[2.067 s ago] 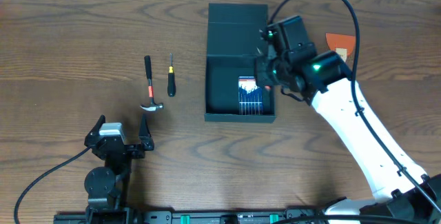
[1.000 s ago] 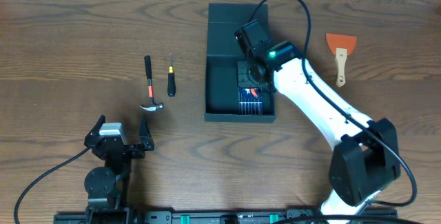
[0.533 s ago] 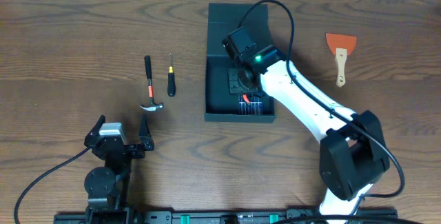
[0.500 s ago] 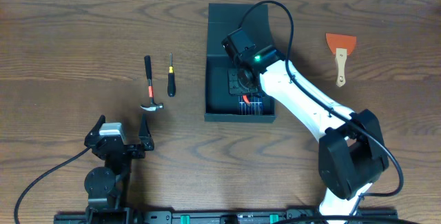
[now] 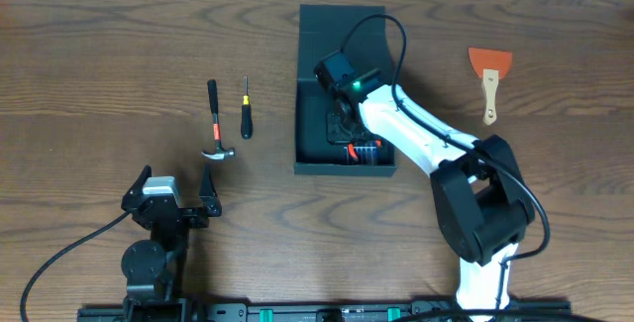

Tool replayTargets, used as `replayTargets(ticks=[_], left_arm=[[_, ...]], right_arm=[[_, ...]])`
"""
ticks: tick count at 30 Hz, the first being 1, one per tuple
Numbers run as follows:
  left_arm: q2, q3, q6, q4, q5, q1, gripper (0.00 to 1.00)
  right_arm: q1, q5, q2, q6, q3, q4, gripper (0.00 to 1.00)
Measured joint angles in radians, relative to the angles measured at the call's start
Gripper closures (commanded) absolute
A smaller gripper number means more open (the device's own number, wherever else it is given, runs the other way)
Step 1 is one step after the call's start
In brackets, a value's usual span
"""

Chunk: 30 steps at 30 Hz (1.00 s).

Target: Pack container

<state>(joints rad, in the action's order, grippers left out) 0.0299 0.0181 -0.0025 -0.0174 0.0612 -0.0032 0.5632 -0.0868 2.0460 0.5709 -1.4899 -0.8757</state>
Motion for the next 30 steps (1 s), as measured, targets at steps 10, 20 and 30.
replayTargets(ticks=[10, 20, 30], left_arm=[[0.000, 0.000, 0.000, 0.000, 0.000, 0.000, 0.01], [0.000, 0.000, 0.000, 0.000, 0.000, 0.000, 0.01], [0.000, 0.000, 0.000, 0.000, 0.000, 0.000, 0.02]], right_arm=[[0.000, -0.002, 0.015, 0.012, 0.000, 0.014, 0.45], [-0.001, 0.000, 0.023, -0.066, -0.105, -0.038, 0.28], [-0.116, -0.041, 0.025, -0.152, -0.573, -0.307, 0.22]])
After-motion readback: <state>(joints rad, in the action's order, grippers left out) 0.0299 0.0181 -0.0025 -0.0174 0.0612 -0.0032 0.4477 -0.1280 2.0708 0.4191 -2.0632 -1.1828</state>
